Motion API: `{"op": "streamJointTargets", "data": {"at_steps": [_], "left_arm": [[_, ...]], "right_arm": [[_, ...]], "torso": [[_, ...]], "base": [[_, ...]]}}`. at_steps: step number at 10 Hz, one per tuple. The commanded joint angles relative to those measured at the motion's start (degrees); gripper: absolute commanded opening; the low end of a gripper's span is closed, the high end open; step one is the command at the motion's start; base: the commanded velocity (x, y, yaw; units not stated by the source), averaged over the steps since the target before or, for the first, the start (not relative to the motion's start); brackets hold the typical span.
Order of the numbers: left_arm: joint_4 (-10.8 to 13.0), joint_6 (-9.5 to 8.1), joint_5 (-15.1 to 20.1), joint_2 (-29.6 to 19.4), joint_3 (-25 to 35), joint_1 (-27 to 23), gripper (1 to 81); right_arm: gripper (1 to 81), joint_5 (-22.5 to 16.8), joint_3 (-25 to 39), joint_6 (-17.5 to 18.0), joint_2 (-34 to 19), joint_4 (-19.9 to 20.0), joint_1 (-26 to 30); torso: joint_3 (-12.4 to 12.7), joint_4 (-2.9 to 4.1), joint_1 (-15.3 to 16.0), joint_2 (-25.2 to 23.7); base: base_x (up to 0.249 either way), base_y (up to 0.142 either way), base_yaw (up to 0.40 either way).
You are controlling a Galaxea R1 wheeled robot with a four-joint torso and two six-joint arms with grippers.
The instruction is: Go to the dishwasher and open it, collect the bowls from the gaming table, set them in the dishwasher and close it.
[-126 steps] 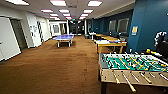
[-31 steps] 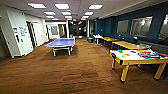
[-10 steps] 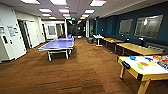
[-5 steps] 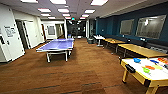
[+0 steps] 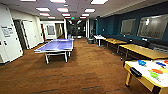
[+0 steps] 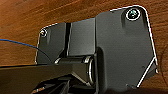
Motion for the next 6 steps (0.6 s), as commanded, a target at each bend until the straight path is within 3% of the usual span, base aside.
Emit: {"op": "streamJointTargets", "data": {"at_steps": [1, 6], "left_arm": [[0.10, 0.18, 2.27, -0.14, 0.26, -3.52, 81.1], [0.10, 0.18, 2.27, -0.14, 0.26, -3.51, 81.1]], "right_arm": [[81.1, -2.96, 0.39, -0.36, -0.32, -0.20, 3.01], [81.1, -2.96, 0.30, -0.36, -0.32, -0.20, 2.92]], "torso": [[0.00, 0.00, 0.00, 0.00], [-0.02, 0.00, 0.02, 0.02]], "base": [[0.252, 0.000, 0.000], [0.196, 0.000, 0.000]]}}
